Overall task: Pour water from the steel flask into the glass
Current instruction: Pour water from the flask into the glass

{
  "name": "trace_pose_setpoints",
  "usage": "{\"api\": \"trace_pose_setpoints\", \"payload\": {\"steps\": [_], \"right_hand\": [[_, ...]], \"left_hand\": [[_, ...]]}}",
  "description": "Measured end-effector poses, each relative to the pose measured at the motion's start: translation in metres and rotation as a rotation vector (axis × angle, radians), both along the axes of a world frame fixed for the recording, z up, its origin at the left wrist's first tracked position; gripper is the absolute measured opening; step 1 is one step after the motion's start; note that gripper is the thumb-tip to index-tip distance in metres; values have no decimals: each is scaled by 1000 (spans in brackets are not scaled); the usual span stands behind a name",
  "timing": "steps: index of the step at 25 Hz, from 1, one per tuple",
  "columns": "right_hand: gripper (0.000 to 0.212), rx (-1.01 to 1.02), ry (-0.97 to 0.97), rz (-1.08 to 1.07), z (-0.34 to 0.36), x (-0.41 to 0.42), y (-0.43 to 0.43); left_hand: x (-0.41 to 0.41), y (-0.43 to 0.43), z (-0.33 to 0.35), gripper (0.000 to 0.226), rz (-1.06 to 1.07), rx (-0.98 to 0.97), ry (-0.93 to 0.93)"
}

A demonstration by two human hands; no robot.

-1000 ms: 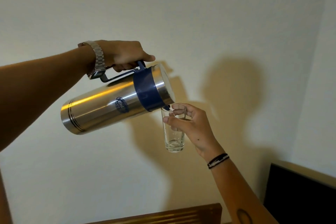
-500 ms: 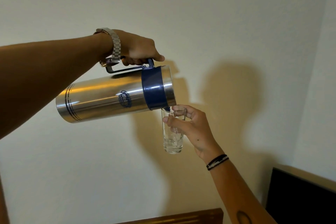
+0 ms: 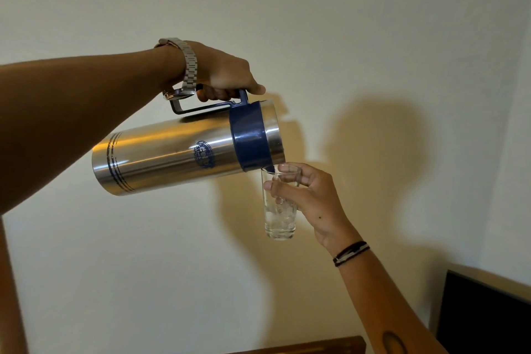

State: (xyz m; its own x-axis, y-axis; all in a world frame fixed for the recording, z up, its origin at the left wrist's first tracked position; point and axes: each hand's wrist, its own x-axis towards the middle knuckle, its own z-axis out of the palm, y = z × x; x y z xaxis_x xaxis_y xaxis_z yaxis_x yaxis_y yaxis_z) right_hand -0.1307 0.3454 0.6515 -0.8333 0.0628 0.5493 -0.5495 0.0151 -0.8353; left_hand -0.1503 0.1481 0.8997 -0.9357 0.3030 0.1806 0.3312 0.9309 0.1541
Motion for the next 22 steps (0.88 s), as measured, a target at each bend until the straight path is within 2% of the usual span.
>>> {"api": "trace_pose_setpoints", "payload": {"steps": [5,11,16,22], "right_hand": [[49,-9,-1,13,3,0,-1],[53,1,14,15,10,5,4],[60,23,35,-3,14,6,9],[53,20,46,27,13,7,9]], "left_hand": [[5,5,4,75,14,-30,3],[13,14,12,89,25,-57,-7],[15,17,17,86,27,-40,-24],[19,19,18,85,34,-50,-20]]}}
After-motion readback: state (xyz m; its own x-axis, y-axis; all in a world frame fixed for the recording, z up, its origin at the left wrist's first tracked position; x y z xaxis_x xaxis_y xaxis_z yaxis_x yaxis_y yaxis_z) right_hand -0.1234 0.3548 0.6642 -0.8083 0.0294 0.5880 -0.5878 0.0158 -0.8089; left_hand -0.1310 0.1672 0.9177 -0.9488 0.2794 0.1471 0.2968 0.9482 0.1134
